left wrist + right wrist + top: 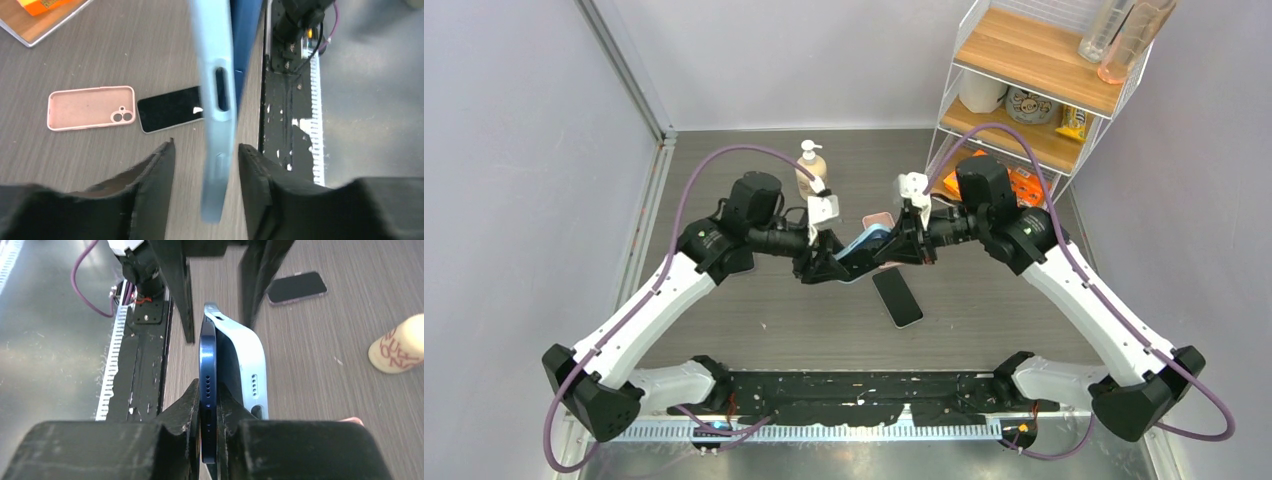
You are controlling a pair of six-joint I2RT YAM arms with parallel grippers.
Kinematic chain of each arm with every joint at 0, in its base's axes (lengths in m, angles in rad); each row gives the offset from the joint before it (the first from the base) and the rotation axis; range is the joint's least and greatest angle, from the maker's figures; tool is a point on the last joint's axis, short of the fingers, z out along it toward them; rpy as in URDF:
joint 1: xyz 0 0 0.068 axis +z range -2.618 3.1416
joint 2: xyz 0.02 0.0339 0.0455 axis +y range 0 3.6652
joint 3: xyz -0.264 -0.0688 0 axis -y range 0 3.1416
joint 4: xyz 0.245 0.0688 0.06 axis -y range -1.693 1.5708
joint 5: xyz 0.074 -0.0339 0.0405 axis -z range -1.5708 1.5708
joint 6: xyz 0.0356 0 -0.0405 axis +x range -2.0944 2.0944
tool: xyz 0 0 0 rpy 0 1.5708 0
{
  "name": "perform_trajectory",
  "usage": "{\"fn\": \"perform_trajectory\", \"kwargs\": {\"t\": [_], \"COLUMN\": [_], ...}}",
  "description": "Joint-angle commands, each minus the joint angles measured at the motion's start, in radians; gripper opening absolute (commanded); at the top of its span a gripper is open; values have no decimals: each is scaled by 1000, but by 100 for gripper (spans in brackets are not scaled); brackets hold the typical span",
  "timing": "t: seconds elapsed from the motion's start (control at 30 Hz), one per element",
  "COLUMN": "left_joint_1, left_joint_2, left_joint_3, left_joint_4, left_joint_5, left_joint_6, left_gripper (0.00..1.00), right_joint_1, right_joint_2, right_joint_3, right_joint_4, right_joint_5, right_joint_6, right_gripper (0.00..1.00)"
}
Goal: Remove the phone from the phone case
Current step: Remove the phone case from the phone.
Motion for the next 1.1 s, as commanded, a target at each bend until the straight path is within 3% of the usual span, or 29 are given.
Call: {"fn": "perform_trajectory", "kwargs": {"t": [0.0, 0.03, 0.07, 0.17, 0.33, 0.5, 0.8, 1.07], "left_joint_1": [59, 67, 74, 89, 91, 85, 41, -5], "left_joint_2": [-66, -69, -70, -63, -25, 49, 139, 167], "left_joint_3": [38, 42, 50, 76, 90, 140, 190, 171], "left_joint_4": [164, 166, 170, 220, 377, 399, 379, 359], "left_joint_5": [97, 115, 131, 154, 121, 67, 20, -31], "left_joint_6": [-83, -105, -125, -226, -490, -612, -658, -624], "left_gripper": [71, 86, 94, 100, 100, 96, 80, 78], "right_joint_1": [9, 10, 9, 12, 14, 16, 16, 16], "right_joint_2": [-71, -76, -79, -83, -74, -61, -52, -55], "right_joint_3": [-25, -27, -32, -37, -36, -25, -9, -12], "right_joint_4": [-65, -70, -71, -72, -64, -62, -77, -79], "right_joint_5": [88, 95, 104, 107, 106, 101, 112, 121], "right_joint_6": [-70, -76, -83, -89, -83, -79, -83, -88], "right_gripper": [5, 5, 5, 5, 5, 5, 5, 5]}}
